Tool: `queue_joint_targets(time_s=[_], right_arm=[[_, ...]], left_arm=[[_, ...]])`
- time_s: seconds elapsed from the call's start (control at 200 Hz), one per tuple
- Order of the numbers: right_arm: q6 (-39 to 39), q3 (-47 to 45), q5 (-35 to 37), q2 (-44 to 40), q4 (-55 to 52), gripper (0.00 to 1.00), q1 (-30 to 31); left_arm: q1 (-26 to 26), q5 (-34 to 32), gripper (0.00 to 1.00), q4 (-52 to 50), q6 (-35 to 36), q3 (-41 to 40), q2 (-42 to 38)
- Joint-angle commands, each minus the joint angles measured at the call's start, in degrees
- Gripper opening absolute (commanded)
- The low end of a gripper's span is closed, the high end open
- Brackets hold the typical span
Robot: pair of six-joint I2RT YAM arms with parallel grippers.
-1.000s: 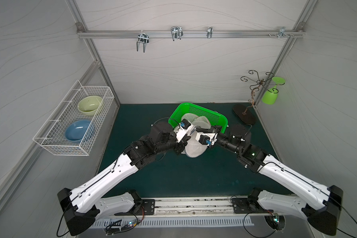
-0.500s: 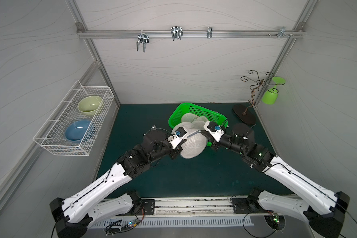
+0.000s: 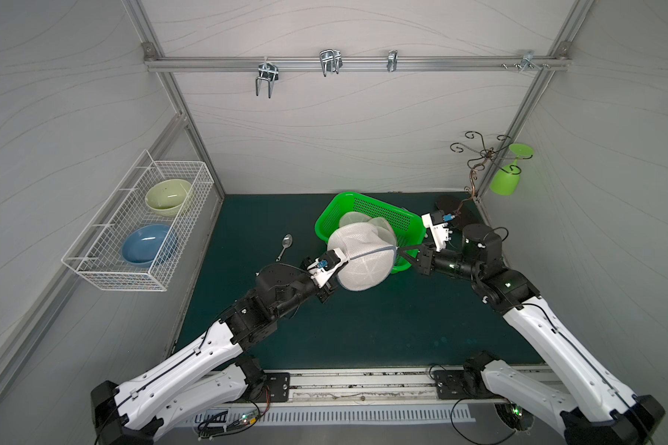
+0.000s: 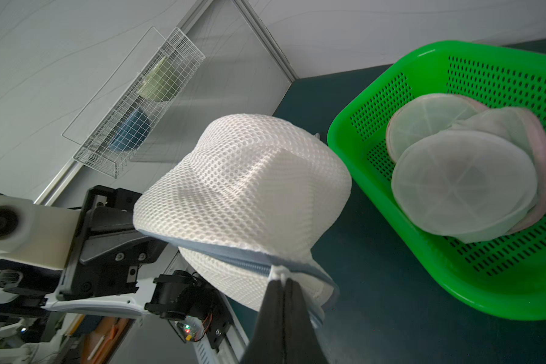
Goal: Turn the laundry bag inside out
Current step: Zip the zipper on the laundry bag.
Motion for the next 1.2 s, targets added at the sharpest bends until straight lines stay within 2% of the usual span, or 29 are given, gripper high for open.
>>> queue_joint_targets(time_s=[0.0, 0.08, 0.13, 0.225, 0.325, 0.61, 0.805, 1.035, 1.195], right_arm=[[4.1, 2.6, -1.7, 0.1, 1.3, 0.0, -1.1], [-0.4, 5.8, -1.8, 1.1, -0.5, 0.0, -0.9], [-3.8, 7.3, -1.1, 1.7, -2.4, 0.0, -0.4], [-8.8, 8.9, 1.4, 2.9, -5.9, 0.0, 0.2], [-12.5, 9.2, 3.9, 3.9, -8.1, 0.0, 0.8], [-22.6, 8.8, 7.0, 6.8, -13.0, 0.0, 4.1], [-26.1, 10.4, 6.0, 8.8, -13.7, 0.0, 8.7], [-22.9, 11.6, 6.5, 9.0, -12.4, 0.0, 10.3], [-21.7, 12.6, 3.9, 8.9, -11.9, 0.0, 10.8]], left_arm=[[0.2, -0.7, 0.19, -0.1, -0.9, 2.5, 0.5], [0.2, -1.1, 0.44, -4.6, -2.3, 3.2, 1.6], [0.1, -1.5, 0.55, -6.7, -3.1, 3.4, 1.7], [0.2, -1.2, 0.67, -11.1, -4.8, 3.9, 2.2], [0.2, 0.9, 0.71, -15.8, -5.6, 6.2, 4.5], [0.2, 10.6, 0.72, -11.9, -8.8, 13.7, 10.6], [0.2, 12.0, 0.66, -16.1, -7.6, 19.7, 16.1], [0.1, 17.0, 0.6, -19.3, -8.0, 22.0, 19.2], [0.1, 16.6, 0.54, -19.2, -7.4, 22.3, 19.7]])
